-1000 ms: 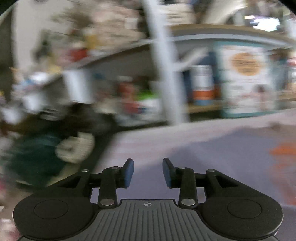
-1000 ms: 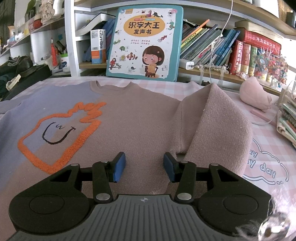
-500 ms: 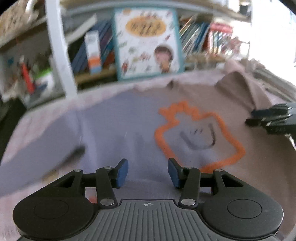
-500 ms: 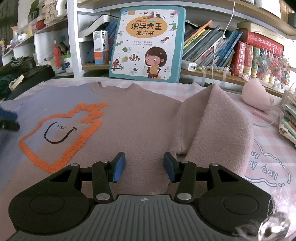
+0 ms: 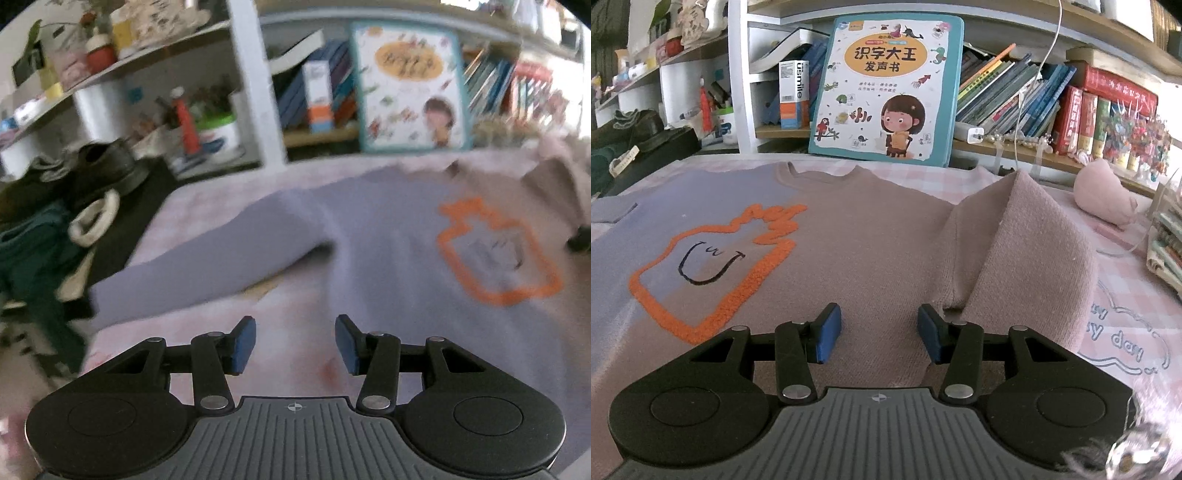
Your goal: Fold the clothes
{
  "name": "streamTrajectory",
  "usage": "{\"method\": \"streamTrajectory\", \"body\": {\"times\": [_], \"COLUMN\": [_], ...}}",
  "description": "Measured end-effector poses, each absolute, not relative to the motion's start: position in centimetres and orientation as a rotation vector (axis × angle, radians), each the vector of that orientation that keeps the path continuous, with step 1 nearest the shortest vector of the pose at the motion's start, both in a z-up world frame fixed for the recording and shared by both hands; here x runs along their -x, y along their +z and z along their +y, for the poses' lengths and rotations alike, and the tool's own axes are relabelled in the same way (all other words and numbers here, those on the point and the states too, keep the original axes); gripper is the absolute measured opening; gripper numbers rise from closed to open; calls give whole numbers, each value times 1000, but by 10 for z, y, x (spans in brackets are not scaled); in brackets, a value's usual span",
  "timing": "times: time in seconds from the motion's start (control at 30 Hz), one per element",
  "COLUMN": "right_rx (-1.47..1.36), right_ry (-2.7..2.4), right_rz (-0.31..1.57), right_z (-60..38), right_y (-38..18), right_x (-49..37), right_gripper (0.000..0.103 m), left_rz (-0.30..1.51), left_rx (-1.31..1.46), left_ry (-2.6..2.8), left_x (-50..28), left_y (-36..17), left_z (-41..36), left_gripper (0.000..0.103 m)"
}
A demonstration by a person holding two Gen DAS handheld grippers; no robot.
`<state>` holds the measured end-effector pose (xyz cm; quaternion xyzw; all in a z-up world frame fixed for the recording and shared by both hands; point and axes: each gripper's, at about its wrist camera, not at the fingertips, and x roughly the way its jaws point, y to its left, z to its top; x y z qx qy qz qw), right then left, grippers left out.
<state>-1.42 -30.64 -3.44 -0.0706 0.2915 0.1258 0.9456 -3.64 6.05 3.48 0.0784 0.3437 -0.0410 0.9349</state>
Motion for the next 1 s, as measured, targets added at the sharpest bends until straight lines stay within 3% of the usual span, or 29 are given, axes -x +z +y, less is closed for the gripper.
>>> {"method": "streamTrajectory", "body": {"times": [0.13, 0.33, 0.4, 0.6, 1.0], "right_rx": [269, 356, 374, 401, 624], "right_ry": [199, 94, 66, 70, 88], "right_rz": [550, 549, 575, 638, 777], "right_z": [-294, -297, -301, -303, -298], "right_y": [-33, -28, -27, -20, -23], "right_x": [26, 44, 46, 56, 91], "right_gripper": [54, 54, 54, 54, 50], "left_rz": [677, 720, 711, 686, 663], "left_rx": [-154, -190, -196, -138, -129], "left_ry": [-199, -245, -244, -247, -259], "left_x": [22, 2, 3, 12, 12], "left_y": [25, -4, -11, -16, -18], "left_z": [35, 16, 17, 31, 36], "left_gripper": [48, 48, 52, 61, 65]}}
